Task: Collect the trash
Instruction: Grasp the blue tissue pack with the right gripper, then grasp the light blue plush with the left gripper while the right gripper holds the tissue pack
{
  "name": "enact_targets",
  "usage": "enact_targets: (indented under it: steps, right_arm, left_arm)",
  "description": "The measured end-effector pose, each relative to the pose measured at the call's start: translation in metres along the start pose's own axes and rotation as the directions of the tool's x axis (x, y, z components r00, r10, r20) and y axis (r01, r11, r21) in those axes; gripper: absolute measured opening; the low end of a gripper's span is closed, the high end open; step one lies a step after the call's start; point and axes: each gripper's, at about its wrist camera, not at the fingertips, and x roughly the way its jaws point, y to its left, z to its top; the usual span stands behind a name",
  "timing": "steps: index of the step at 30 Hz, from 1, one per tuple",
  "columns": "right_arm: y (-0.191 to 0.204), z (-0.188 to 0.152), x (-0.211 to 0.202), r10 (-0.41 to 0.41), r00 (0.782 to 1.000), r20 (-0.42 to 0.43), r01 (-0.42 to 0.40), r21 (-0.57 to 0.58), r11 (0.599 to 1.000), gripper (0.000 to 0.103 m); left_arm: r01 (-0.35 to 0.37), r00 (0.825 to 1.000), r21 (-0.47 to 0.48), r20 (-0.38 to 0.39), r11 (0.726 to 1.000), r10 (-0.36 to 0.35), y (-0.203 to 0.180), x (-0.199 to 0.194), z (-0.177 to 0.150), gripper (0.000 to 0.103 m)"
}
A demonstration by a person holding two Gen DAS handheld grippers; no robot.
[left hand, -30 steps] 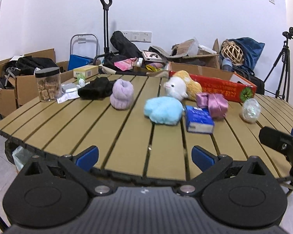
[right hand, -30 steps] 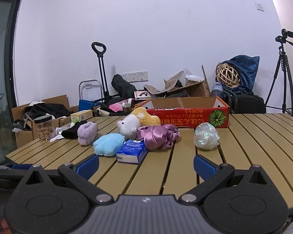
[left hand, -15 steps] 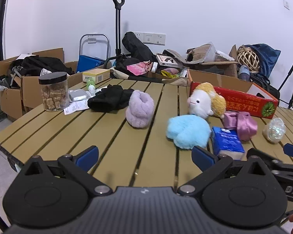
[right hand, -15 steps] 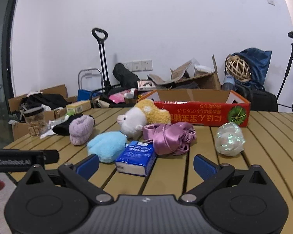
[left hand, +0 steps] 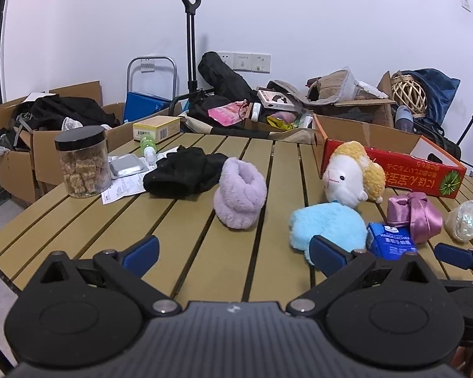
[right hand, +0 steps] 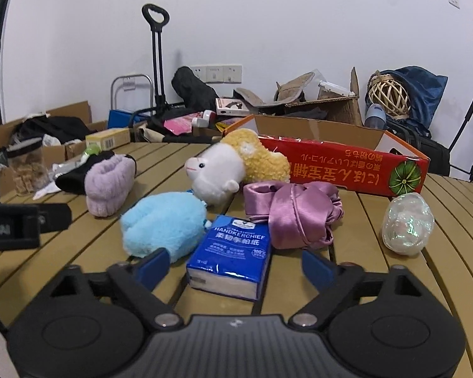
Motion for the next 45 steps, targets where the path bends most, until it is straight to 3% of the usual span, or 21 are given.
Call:
enact_targets:
  steps: [8, 11, 31, 45]
  right_arm:
    - [0.006, 0.004, 0.014, -0.016, 0.998, -0.057, 0.015, -0.01, 1.0, 0.071]
    - [0.005, 0.004, 0.016, -0.011, 0.998, -0.07, 0.01, -0.006, 1.0, 0.055]
    - [-0.008, 0.0, -0.011, 0.04, 0.999, 0.025, -0.041, 0.026, 0.999, 0.052]
    - [-0.05, 0.008, -0.049, -0.043, 0.991, 0.13, 0.034, 0.07, 0.997, 0.052]
  left_arm:
    - [-0.012, 1.0, -0.005, -0.013, 1.0, 0.012, 0.006, 0.005, -0.002, 0.103]
    - [-0.009, 1.0, -0.001, -0.014, 1.0, 0.009, 0.006, 0.005, -0.002, 0.103]
    - [0.036, 0.999, 0.001, -0.012, 0.999, -0.036, -0.013, 0.01, 0.005, 0.103]
    - [0.096, 0.994, -0.012, -0.051, 0.995, -0.096, -0.047, 0.027, 0.012, 0.103]
